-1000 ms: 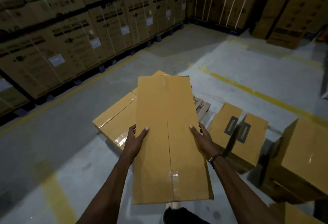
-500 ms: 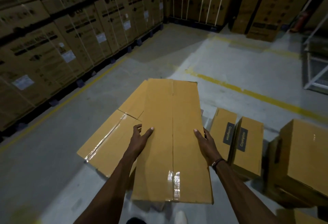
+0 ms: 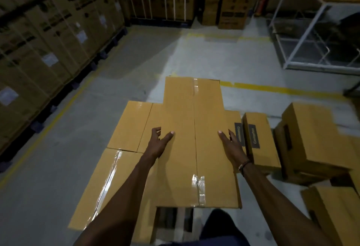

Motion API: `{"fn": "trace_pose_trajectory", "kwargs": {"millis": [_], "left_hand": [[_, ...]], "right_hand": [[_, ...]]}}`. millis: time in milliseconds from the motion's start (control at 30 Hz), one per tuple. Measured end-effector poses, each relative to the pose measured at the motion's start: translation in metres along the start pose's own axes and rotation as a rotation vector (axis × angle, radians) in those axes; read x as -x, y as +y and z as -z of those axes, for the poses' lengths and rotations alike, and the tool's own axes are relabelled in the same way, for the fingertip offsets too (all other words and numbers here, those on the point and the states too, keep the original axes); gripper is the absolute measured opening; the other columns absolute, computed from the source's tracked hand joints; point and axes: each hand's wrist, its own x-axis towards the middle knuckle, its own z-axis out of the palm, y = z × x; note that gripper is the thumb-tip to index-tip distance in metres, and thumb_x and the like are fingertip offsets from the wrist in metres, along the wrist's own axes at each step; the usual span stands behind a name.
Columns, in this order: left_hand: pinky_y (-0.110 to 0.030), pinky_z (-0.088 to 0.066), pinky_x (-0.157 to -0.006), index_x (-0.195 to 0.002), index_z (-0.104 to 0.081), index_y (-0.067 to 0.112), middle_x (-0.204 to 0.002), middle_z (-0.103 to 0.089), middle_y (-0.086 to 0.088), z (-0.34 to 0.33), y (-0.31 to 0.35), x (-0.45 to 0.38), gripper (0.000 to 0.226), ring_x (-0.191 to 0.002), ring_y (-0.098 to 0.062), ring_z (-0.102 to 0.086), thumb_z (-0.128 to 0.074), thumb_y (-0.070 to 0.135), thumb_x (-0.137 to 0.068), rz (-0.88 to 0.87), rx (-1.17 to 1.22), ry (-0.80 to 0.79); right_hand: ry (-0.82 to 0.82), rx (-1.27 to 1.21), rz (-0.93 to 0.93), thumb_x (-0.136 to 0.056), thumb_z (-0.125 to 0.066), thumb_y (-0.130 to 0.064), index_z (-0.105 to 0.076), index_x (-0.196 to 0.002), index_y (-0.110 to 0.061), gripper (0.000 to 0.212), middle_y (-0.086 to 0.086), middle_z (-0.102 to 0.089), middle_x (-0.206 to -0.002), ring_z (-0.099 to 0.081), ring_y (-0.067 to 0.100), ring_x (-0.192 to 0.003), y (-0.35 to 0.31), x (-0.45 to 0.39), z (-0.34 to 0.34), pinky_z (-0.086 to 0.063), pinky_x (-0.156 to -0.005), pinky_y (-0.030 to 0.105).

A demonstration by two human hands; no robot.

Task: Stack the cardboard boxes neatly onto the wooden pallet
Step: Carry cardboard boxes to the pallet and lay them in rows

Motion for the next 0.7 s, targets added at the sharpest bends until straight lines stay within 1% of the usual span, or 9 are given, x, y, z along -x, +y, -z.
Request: {"fn": "trace_pose_trajectory", "kwargs": {"millis": [67,167,233,300,400,533,633,667,700], "left_hand": [[-0.048,-0.049,-0.108,-0.154,-0.028,0.027,-0.165,-0.034,-0.009,0.006,0.004,-0.016,0.083,-0.138,-0.030,-0.049,-0.070,0.061,-0.091,0.002,-0.009,-0.046],[-0.046,-0.053,-0.101,-0.154,-0.029,0.027,-0.164,-0.036,-0.009,0.008,0.012,-0.040,0.083,-0.133,-0.030,-0.053,-0.071,0.061,-0.090,-0.008,-0.005,-0.101],[-0.048,-0.051,-0.105,-0.156,-0.027,0.027,-0.165,-0.033,-0.010,0.006,0.016,-0.060,0.084,-0.136,-0.031,-0.050,-0.070,0.060,-0.091,-0.004,-0.020,-0.119],[-0.053,-0.050,-0.108,-0.156,-0.028,0.028,-0.165,-0.034,-0.010,0.001,0.021,-0.083,0.087,-0.138,-0.032,-0.049,-0.071,0.062,-0.089,0.009,-0.029,-0.131],[-0.056,-0.045,-0.113,-0.155,-0.032,0.026,-0.163,-0.037,-0.009,-0.011,0.027,-0.121,0.086,-0.143,-0.031,-0.044,-0.073,0.061,-0.088,0.009,-0.037,-0.117],[-0.055,-0.042,-0.116,-0.155,-0.036,0.024,-0.162,-0.039,-0.007,-0.028,0.034,-0.169,0.085,-0.143,-0.030,-0.044,-0.074,0.060,-0.088,0.031,-0.068,-0.084],[-0.055,-0.043,-0.115,-0.156,-0.035,0.022,-0.162,-0.039,-0.008,-0.039,0.035,-0.206,0.088,-0.142,-0.031,-0.046,-0.073,0.061,-0.087,0.050,-0.094,-0.075],[-0.055,-0.044,-0.114,-0.157,-0.036,0.021,-0.162,-0.039,-0.008,-0.043,0.035,-0.218,0.087,-0.141,-0.032,-0.046,-0.073,0.060,-0.088,0.054,-0.103,-0.069],[-0.052,-0.044,-0.114,-0.157,-0.036,0.021,-0.161,-0.040,-0.008,-0.047,0.035,-0.229,0.086,-0.141,-0.033,-0.046,-0.073,0.059,-0.089,0.059,-0.110,-0.062]], "right_hand": [[0.028,-0.002,-0.016,-0.097,-0.063,-0.056,-0.032,-0.163,-0.022,0.080,0.003,-0.036,-0.166,-0.036,0.025,-0.151,-0.004,-0.007,-0.006,-0.031,-0.117,0.039],[0.068,0.001,-0.028,-0.100,-0.062,-0.053,-0.028,-0.164,-0.022,0.079,0.003,-0.032,-0.168,-0.031,0.026,-0.154,-0.009,-0.025,-0.008,-0.028,-0.121,0.043],[0.079,-0.003,-0.038,-0.099,-0.063,-0.052,-0.027,-0.165,-0.021,0.081,0.004,-0.030,-0.170,-0.031,0.026,-0.154,-0.010,-0.045,-0.007,-0.028,-0.121,0.042],[0.077,-0.001,-0.052,-0.098,-0.064,-0.053,-0.027,-0.165,-0.021,0.083,0.004,-0.032,-0.169,-0.032,0.026,-0.153,-0.013,-0.067,-0.007,-0.029,-0.120,0.043],[0.086,0.012,-0.058,-0.099,-0.062,-0.054,-0.029,-0.164,-0.024,0.080,0.002,-0.033,-0.168,-0.031,0.027,-0.154,-0.013,-0.106,-0.004,-0.028,-0.121,0.045],[0.040,0.034,-0.093,-0.088,-0.064,-0.069,-0.032,-0.163,-0.031,0.089,0.001,-0.035,-0.168,-0.033,0.026,-0.153,-0.012,-0.160,-0.001,-0.031,-0.122,0.049],[0.032,0.031,-0.122,-0.095,-0.063,-0.062,-0.032,-0.163,-0.029,0.081,-0.001,-0.038,-0.165,-0.036,0.024,-0.150,-0.011,-0.199,-0.002,-0.033,-0.118,0.044],[0.037,0.026,-0.131,-0.096,-0.063,-0.061,-0.032,-0.163,-0.029,0.081,-0.001,-0.038,-0.164,-0.037,0.024,-0.150,-0.010,-0.210,-0.003,-0.033,-0.117,0.043],[0.040,0.028,-0.142,-0.094,-0.063,-0.065,-0.033,-0.163,-0.030,0.083,-0.002,-0.039,-0.164,-0.037,0.023,-0.150,-0.007,-0.221,-0.004,-0.033,-0.118,0.043]]}}
